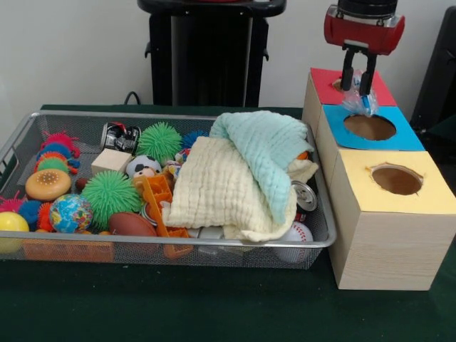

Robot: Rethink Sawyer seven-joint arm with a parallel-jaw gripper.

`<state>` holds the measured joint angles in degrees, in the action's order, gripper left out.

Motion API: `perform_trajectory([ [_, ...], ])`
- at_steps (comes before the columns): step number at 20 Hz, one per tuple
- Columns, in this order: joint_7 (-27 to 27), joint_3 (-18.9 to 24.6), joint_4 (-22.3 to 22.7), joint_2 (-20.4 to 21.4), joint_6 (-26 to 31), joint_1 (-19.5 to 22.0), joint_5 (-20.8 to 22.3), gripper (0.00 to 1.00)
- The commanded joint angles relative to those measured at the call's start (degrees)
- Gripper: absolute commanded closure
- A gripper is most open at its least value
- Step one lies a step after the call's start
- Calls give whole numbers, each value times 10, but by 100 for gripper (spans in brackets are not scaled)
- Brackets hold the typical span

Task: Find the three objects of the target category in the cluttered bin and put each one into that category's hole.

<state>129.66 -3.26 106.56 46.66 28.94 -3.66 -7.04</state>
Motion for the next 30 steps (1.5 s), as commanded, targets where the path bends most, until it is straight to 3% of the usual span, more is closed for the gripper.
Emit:
perform_trajectory([
  [1,112,-2,-51,-31,-20,14,-35,100],
  [10,123,-39,-111,-35,48,-21,-32,100],
  [15,98,-35,-115,-40,56,-14,-30,100],
  [16,96,-38,-117,-40,61,-16,-27,0],
  [21,98,-40,-118,-39,105,-20,-28,0],
  [30,103,-43,-140,-54,126,-15,-33,0],
])
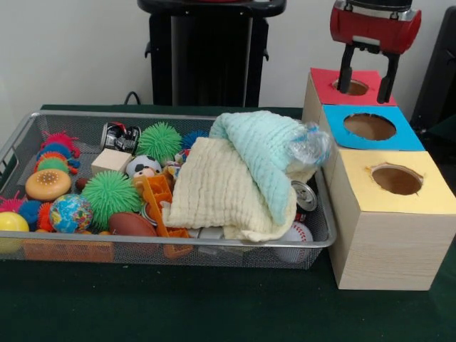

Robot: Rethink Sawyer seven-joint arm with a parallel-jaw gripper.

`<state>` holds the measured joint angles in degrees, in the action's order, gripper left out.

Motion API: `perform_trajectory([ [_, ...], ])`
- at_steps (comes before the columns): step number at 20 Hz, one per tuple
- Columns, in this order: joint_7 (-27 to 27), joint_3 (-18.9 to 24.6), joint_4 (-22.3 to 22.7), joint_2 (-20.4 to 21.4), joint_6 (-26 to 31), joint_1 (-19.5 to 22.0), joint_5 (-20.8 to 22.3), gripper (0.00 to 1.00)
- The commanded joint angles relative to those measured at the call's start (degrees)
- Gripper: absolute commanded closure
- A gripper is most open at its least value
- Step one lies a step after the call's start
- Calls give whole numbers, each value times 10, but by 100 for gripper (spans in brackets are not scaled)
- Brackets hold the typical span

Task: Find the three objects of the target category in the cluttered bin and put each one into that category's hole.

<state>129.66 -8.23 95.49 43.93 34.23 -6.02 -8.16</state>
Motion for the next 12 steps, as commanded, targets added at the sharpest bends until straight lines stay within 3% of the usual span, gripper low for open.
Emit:
perform_trajectory([
  [1,103,6,-26,-24,73,9,-22,0],
  [4,96,9,-11,-11,60,17,-25,0],
  [12,-17,57,-4,-14,27,105,-6,0],
])
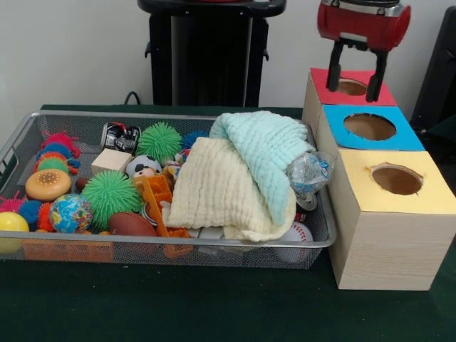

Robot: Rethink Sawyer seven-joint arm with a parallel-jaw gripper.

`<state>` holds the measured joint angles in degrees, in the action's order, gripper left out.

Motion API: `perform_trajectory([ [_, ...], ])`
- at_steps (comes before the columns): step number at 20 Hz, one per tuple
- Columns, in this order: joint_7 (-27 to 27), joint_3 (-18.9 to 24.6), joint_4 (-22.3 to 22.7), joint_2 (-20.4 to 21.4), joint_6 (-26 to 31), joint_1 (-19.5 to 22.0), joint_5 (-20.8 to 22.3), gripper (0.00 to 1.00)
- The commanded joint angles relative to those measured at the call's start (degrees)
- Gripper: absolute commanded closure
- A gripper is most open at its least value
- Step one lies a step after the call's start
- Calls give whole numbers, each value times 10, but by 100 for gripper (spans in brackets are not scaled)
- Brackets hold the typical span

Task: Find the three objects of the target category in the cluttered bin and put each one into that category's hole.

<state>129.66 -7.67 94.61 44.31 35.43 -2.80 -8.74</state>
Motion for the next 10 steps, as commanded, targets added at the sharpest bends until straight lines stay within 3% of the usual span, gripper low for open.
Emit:
perform_trajectory([
  [1,-20,56,-1,-22,12,79,3,0],
  [5,-30,69,-18,-38,-2,99,19,0],
  [10,-21,101,-5,-72,-50,123,13,0],
])
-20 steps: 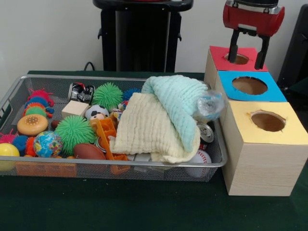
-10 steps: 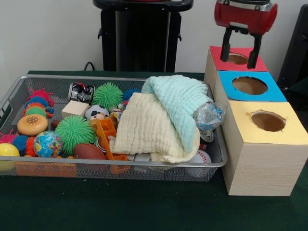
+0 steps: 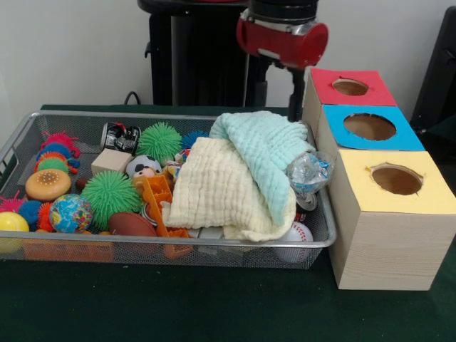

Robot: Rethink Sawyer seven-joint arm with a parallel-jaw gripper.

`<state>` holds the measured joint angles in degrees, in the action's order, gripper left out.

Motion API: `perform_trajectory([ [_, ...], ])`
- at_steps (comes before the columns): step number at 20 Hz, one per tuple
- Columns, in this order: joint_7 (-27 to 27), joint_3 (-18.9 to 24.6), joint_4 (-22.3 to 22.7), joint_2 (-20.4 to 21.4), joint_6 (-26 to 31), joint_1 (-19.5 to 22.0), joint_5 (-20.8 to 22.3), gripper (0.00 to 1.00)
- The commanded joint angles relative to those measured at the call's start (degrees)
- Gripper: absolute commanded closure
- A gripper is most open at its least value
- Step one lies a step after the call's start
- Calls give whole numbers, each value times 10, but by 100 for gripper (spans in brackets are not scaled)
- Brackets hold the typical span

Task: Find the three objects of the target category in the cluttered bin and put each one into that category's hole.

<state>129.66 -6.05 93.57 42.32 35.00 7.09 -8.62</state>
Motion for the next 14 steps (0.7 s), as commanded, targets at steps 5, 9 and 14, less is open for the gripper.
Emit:
perform_trajectory([
  [5,21,80,8,-61,-68,10,6,0],
  [9,59,73,16,-65,-84,-7,-10,0],
  [14,92,70,14,-74,-98,-21,-36,0],
])
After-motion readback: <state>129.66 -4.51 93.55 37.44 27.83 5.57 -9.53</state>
